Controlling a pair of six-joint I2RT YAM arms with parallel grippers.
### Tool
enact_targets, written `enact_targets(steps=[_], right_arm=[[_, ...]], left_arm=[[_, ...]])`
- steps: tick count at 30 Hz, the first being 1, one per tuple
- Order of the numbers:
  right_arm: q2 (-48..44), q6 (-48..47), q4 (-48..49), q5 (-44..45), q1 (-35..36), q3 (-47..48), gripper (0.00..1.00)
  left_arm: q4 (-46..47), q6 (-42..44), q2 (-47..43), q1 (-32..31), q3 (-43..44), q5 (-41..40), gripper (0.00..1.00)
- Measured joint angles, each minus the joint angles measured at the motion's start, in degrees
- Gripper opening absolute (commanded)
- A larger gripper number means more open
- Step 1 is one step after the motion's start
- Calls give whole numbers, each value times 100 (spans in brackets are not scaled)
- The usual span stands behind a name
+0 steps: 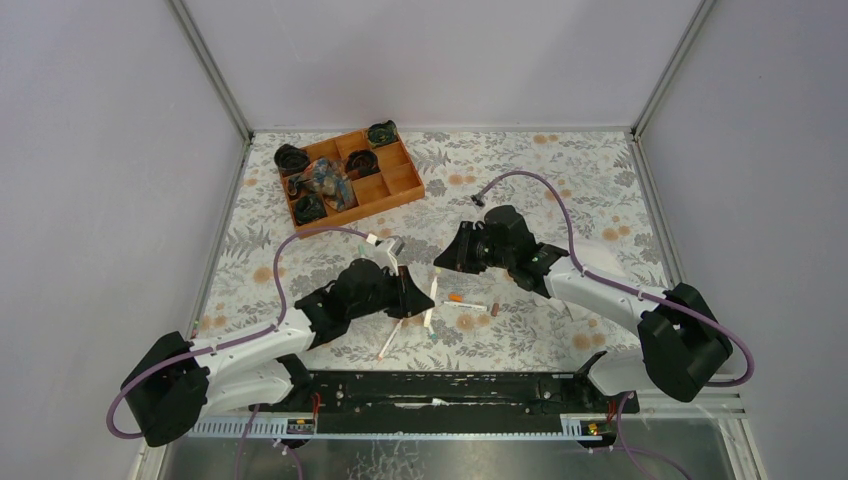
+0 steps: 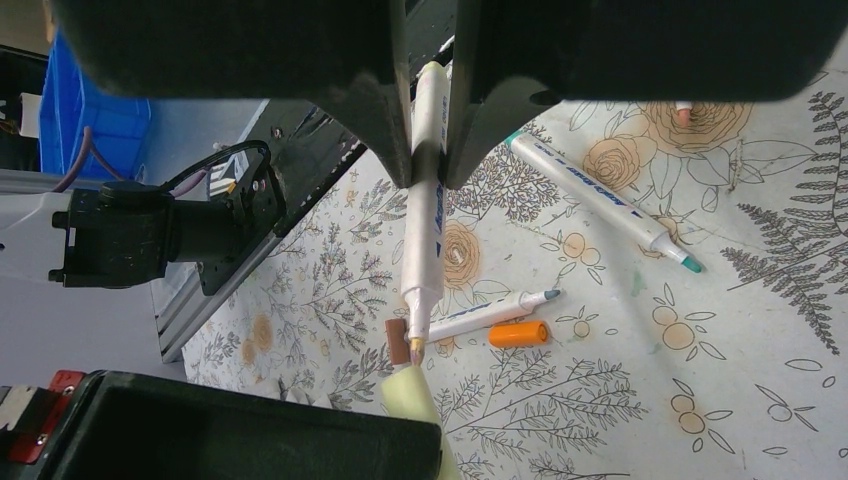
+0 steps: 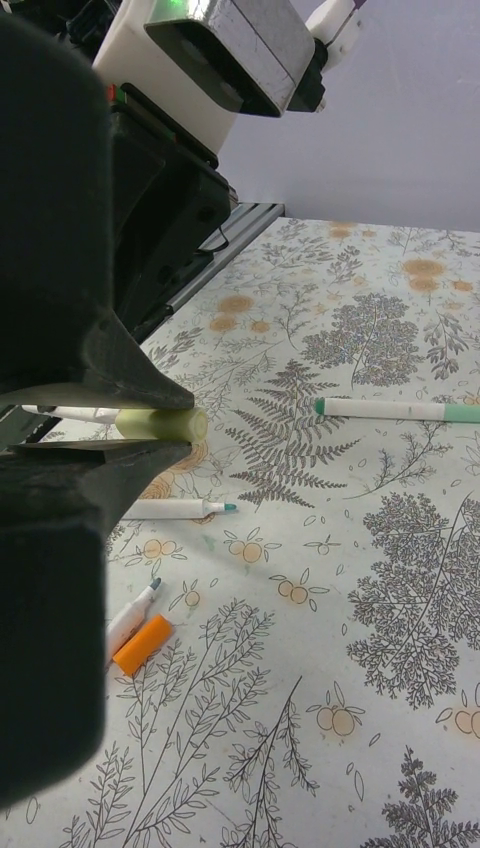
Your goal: Insert the pens into the pen caps
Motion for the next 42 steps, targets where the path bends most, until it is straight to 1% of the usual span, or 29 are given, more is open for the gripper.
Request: enact_targets(steps=[19,42], right_arm=[[15,37,111,17,55,-17,0],[74,63,109,55,94,-17,0]], left_arm=[[0,-26,2,0,0,17,0],[83,-374,24,0,-24,-81,0]])
